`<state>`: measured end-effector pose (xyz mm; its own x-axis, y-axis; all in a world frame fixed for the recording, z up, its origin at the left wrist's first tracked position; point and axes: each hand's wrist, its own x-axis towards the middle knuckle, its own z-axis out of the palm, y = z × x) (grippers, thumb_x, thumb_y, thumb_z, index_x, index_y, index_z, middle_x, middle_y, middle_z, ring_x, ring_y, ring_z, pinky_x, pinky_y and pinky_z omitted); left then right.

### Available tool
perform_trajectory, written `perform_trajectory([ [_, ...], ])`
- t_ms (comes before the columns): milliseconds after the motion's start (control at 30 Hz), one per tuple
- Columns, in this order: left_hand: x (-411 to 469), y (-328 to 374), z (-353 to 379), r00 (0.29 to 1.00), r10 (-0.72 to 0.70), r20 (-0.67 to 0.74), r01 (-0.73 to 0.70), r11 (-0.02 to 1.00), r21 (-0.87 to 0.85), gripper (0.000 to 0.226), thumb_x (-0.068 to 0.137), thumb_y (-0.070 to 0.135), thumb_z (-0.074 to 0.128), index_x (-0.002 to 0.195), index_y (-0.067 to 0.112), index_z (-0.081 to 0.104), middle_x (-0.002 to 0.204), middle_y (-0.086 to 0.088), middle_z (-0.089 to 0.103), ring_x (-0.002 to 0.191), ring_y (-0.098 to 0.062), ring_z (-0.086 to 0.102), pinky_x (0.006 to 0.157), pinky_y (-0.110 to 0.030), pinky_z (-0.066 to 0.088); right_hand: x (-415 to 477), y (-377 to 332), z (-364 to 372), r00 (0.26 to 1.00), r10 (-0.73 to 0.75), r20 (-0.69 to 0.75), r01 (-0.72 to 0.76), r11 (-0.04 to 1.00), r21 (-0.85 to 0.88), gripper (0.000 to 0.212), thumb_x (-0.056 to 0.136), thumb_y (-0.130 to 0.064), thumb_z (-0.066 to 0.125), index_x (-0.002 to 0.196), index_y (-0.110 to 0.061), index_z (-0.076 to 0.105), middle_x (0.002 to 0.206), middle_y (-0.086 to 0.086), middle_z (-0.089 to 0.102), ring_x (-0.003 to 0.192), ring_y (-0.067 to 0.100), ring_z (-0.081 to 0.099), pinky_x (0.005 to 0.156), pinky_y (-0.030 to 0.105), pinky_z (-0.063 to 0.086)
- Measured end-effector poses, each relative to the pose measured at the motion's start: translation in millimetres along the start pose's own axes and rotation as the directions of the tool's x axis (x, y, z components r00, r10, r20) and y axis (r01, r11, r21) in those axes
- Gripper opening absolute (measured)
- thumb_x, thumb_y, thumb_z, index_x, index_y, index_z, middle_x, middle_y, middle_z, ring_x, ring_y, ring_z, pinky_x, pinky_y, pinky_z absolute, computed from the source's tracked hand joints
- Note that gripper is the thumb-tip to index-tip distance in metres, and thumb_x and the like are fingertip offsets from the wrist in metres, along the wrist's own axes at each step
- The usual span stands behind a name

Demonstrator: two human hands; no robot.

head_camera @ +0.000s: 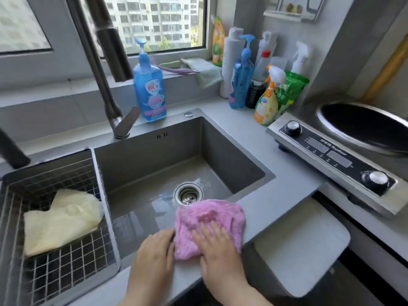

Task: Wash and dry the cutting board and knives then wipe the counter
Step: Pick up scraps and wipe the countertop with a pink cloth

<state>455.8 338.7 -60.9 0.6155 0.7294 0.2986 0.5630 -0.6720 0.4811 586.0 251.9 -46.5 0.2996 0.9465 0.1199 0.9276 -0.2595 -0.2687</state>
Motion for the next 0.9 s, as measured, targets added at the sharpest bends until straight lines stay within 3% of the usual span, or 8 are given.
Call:
perform_trajectory([
  [67,-1,5,-5,0.998,-0.052,-0.021,0.051,0.996,-0.071,0.036,0.079,0.025,0.035,0.101,0.017,0.063,0.086,-0.002,0.073,0.081,-0.009,0.057,0.073,-0.023,0.035,-10,-19,1,0.996,-0.064,0.068,0.063,0.998,0.007,0.049,0.060,-0.029,0.035,0.107,-0.028,0.046,0.104,-0.008,0.072,0.108,0.016,0.050,0.105,0.030,0.017],
  [167,-3,14,-11,0.997,-0.068,-0.046,0.065,0.996,-0.068,0.039,0.077,0.023,0.036,0.089,0.011,0.071,0.082,0.000,0.073,0.083,-0.009,0.055,0.071,-0.021,0.036,-14,-13,-13,0.989,-0.086,0.119,0.090,0.996,-0.024,0.050,0.060,-0.031,0.033,0.103,-0.036,0.059,0.101,-0.016,0.071,0.097,0.006,0.067,0.090,0.026,0.048],
  [300,-6,11,-9,0.995,-0.060,-0.083,0.068,0.993,0.093,0.036,0.076,0.025,0.038,0.080,0.012,0.071,0.075,0.003,0.073,0.065,-0.010,0.068,0.077,-0.022,0.036,-12,33,-26,0.984,0.106,0.141,-0.088,0.988,-0.126,0.057,0.059,-0.031,0.031,0.105,-0.034,0.064,0.103,-0.013,0.071,0.093,0.009,0.070,0.075,0.028,0.055],
  [367,-6,10,-6,0.995,-0.044,-0.090,0.056,0.990,0.127,0.034,0.075,0.029,0.039,0.078,0.014,0.070,0.073,0.006,0.071,0.068,-0.008,0.064,0.072,-0.021,0.039,-8,64,-39,0.971,0.216,0.101,-0.207,0.974,-0.097,0.060,0.068,-0.025,0.030,0.117,-0.019,0.064,0.124,0.002,0.063,0.113,0.022,0.061,0.093,0.037,0.048],
  [433,-5,13,-8,0.996,-0.070,-0.047,0.076,0.984,0.160,0.032,0.073,0.032,0.039,0.073,0.019,0.068,0.068,0.010,0.068,0.063,-0.004,0.059,0.052,-0.018,0.044,3,92,-54,0.954,0.270,0.128,-0.260,0.961,-0.090,0.054,0.090,-0.022,0.027,0.144,-0.019,0.029,0.153,0.006,0.024,0.143,0.022,0.022,0.116,0.037,0.016],
  [500,3,14,-10,0.992,-0.123,-0.002,0.121,0.975,0.185,0.029,0.071,0.035,0.040,0.064,0.022,0.065,0.059,0.011,0.064,0.052,-0.010,0.062,0.043,-0.019,0.037,19,115,-66,0.926,0.324,0.191,-0.316,0.946,-0.073,0.055,0.098,-0.022,0.029,0.148,-0.027,0.006,0.158,-0.001,0.003,0.146,0.016,0.001,0.117,0.030,0.001],
  [700,50,24,2,0.986,-0.164,-0.011,0.163,0.964,0.210,0.030,0.067,0.037,0.037,0.051,0.028,0.061,0.046,0.014,0.057,0.039,-0.010,0.057,0.041,-0.011,0.019,86,159,-67,0.914,0.339,0.221,-0.322,0.940,-0.111,0.055,0.100,-0.023,0.027,0.148,-0.026,0.001,0.158,0.000,-0.003,0.146,0.018,-0.004,0.117,0.031,-0.001],
  [900,105,27,30,0.959,-0.271,-0.086,0.284,0.924,0.257,0.035,0.069,0.034,0.039,0.061,0.017,0.068,0.059,0.005,0.067,0.052,-0.016,0.065,0.047,-0.029,0.051,188,188,-59,0.960,0.214,0.179,-0.194,0.973,-0.123,0.057,0.098,-0.022,0.029,0.148,-0.021,0.003,0.158,0.004,-0.001,0.146,0.022,-0.002,0.118,0.033,-0.001],
])
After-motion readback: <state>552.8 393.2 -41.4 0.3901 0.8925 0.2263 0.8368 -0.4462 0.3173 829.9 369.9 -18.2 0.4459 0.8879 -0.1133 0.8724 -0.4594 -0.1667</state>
